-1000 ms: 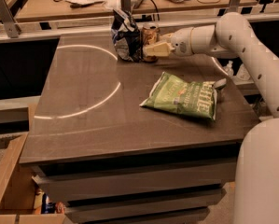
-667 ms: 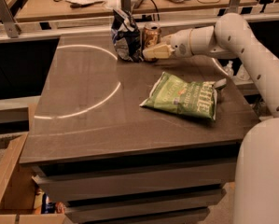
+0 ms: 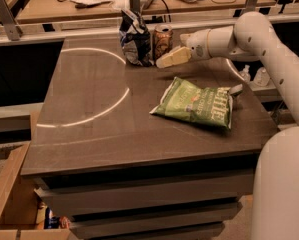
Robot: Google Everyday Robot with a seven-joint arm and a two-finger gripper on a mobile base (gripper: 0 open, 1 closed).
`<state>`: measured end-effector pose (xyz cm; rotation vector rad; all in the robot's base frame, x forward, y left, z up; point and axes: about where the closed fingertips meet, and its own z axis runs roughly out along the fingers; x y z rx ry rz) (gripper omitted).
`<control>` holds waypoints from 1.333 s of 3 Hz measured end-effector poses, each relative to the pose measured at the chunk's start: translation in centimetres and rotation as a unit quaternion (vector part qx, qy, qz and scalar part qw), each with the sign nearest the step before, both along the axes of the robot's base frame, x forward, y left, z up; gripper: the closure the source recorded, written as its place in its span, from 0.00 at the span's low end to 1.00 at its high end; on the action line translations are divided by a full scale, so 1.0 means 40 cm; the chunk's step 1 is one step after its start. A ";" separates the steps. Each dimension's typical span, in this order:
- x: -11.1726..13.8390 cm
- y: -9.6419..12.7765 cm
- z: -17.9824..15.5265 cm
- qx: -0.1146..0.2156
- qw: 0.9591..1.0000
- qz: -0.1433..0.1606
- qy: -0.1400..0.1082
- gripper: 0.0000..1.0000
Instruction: Move orange can near blue chip bag
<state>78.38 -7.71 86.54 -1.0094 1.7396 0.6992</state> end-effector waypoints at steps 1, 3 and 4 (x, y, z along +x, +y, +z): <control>0.011 -0.066 0.013 -0.018 1.000 -0.022 -0.010 0.00; 0.071 -0.263 0.071 -0.052 0.990 -0.120 -0.055 0.00; 0.100 -0.367 0.104 -0.066 0.979 -0.178 -0.079 0.00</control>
Offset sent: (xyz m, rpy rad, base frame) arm 0.0297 -0.1250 0.0361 -0.1180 -0.1195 -0.2622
